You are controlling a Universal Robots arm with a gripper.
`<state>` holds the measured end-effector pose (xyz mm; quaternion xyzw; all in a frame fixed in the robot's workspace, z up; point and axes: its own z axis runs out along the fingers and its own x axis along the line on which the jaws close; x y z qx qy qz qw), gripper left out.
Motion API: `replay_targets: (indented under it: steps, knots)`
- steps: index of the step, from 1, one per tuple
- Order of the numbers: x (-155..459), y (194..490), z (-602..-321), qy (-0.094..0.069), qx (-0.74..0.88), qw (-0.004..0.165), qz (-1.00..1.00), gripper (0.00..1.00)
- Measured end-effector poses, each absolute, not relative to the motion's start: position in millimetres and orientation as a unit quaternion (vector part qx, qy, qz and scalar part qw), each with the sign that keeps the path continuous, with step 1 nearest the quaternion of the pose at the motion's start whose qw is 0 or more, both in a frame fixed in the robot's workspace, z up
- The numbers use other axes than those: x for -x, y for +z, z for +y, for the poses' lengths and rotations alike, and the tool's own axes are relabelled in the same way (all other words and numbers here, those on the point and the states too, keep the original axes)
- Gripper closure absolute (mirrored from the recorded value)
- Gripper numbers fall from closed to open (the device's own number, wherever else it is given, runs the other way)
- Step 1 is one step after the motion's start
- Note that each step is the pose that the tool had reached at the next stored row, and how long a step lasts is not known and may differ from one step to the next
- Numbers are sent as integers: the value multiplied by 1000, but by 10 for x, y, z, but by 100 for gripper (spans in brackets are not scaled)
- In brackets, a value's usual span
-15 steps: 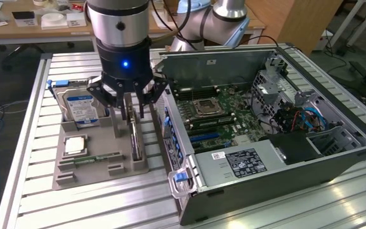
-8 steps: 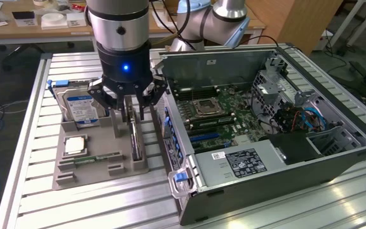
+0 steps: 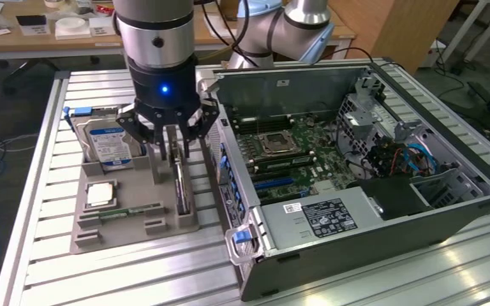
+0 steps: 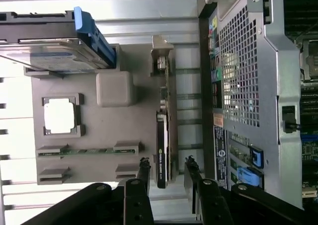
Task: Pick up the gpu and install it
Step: 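Pick up the gpu and move the gpu toward the slot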
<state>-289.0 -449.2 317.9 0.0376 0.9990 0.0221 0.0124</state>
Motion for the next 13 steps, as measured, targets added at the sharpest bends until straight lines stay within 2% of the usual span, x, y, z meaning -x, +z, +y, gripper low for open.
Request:
replay_targets:
  steps: [13]
  knots:
    - [2891,2944,-4446,22,-38,12,999,58]
